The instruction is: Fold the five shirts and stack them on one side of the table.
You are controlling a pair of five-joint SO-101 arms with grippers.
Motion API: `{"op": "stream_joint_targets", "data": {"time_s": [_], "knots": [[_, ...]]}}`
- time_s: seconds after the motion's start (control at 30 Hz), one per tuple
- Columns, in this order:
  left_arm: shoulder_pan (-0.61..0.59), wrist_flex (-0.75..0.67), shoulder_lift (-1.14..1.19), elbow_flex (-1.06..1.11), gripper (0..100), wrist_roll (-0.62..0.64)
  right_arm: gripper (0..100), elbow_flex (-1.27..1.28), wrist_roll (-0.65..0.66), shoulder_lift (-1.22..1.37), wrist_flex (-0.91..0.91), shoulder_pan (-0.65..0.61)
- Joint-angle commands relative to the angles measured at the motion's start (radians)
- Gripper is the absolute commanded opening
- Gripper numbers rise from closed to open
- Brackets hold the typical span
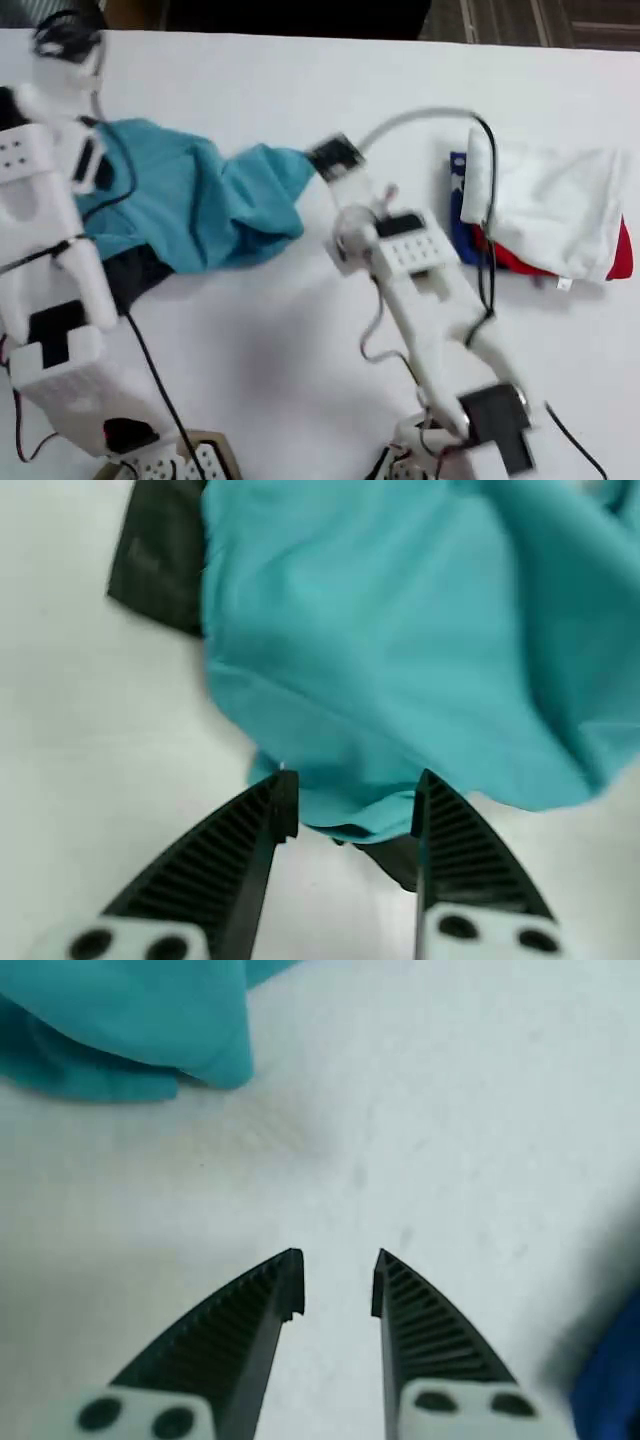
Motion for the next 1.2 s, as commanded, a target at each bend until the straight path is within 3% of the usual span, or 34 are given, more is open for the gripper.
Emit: {"op": "stream_joint_targets", "data": {"time_s": [0.0,0.2,0.57,0.67,0.77,0.83,1.17], "knots": [[-0.083,-0.066,0.003,0.015,20,-0.011,14.9,-0.397,0.058,0.154,0.234,-0.091],[-0.198,-0.133,0.08,0.016,20,-0.011,30.5,-0.76,0.133,0.403,0.377,-0.248],[-0.345,-0.17,0.221,0.015,20,-0.012,31.5,-1.049,0.14,0.802,0.39,-0.354],[-0.345,-0.17,0.221,0.015,20,-0.012,24.5,-1.18,0.14,0.897,0.398,-0.32],[-0.341,-0.17,0.221,0.015,20,-0.012,0.6,-1.307,0.135,0.957,0.4,-0.271],[-0.341,-0.17,0.222,0.015,20,-0.012,4.6,-1.382,0.135,0.964,0.435,-0.242],[-0.298,-0.14,0.221,0.018,20,-0.078,2.1,-1.898,0.144,0.823,0.716,-0.081]]}}
